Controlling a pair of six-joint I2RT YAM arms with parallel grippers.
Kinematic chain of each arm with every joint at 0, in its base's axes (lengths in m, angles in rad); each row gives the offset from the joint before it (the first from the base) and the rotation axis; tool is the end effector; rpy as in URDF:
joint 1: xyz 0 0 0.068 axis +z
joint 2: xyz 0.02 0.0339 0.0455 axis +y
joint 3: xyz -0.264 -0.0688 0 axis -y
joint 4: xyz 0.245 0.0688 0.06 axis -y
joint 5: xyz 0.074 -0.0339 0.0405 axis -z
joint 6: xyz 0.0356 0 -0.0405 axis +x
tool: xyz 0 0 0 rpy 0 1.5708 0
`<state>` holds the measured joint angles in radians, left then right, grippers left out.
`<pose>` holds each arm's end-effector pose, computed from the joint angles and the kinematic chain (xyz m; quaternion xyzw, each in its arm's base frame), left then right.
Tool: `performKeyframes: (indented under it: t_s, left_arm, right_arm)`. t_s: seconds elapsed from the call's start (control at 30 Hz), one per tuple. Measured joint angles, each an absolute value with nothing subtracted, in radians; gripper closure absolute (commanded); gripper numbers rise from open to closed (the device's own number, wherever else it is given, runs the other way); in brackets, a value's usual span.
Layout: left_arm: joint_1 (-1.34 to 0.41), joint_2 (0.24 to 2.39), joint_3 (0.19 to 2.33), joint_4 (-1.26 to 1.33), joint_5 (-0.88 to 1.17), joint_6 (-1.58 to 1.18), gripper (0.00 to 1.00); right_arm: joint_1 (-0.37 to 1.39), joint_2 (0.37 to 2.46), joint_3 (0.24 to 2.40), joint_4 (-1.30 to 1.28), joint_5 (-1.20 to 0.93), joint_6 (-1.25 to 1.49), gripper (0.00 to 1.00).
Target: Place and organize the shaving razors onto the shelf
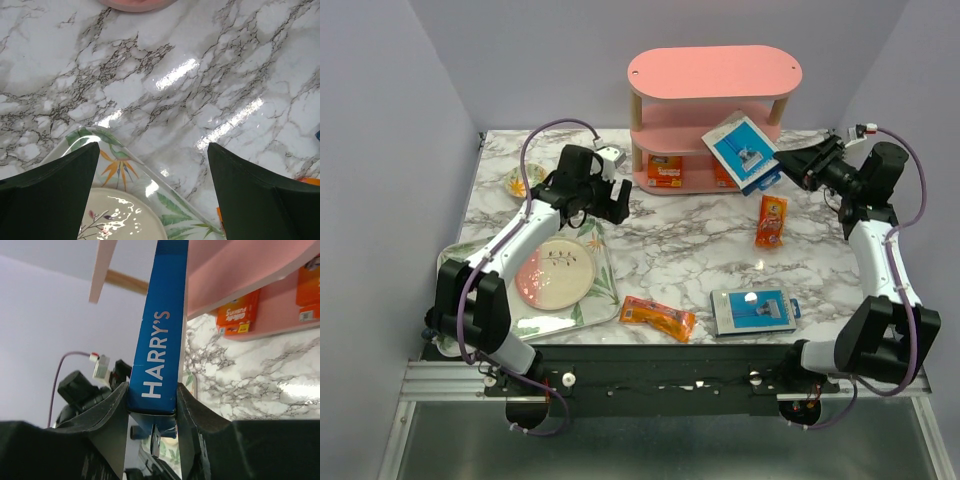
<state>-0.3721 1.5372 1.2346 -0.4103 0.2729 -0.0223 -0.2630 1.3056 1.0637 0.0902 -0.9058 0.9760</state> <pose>0.3177 -0.1343 0.2908 0.2125 0.8774 -0.2020 0.3798 0.2949 -0.0504 0.3533 0.1640 0.7209 0.5155 0.4331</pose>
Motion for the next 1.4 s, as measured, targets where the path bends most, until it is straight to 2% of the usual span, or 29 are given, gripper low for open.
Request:
performKeyframes:
  t_s: [0.5, 0.93, 0.97, 1.0, 1.1, 1.17, 1.27, 1.3, 1.4]
  left_arm:
    - [-0.394, 1.592, 1.279, -0.583, 0.244, 0.086, 0.01]
    - [-0.556, 1.648, 1.305, -0.614, 0.187, 0.135, 0.01]
    - [-0.564, 1.652, 1.305, -0.616, 0.181, 0.136, 0.01]
    - [-0.57, 1.654, 1.305, -0.617, 0.176, 0.139, 0.01]
    - [-0.586, 1.654, 1.305, -0.622, 0.165, 0.143, 0.01]
    - [-0.591, 1.654, 1.305, -0.623, 0.159, 0.145, 0.01]
    - [-0.593, 1.655, 1.311, -0.624, 0.149, 0.146, 0.01]
    - [-0.593, 1.655, 1.315, -0.624, 0.148, 0.145, 0.01]
    - [-0.594, 1.667, 1.354, -0.626, 0.138, 0.143, 0.01]
  right_arm:
    - [-0.315, 1.541, 1.127, 0.27, -0.798, 1.183, 0.99]
    - [-0.318, 1.661, 1.144, 0.22, -0.688, 1.319, 0.98]
    - [-0.318, 1.662, 1.144, 0.221, -0.687, 1.322, 0.95]
    - [-0.318, 1.662, 1.144, 0.221, -0.686, 1.325, 0.84]
    - [-0.317, 1.663, 1.144, 0.228, -0.684, 1.329, 0.73]
    - [-0.314, 1.665, 1.144, 0.236, -0.684, 1.33, 0.69]
    - [-0.31, 1.668, 1.144, 0.239, -0.684, 1.331, 0.51]
    - [-0.308, 1.669, 1.144, 0.24, -0.684, 1.332, 0.39]
    - [-0.297, 1.673, 1.144, 0.23, -0.679, 1.335, 0.27]
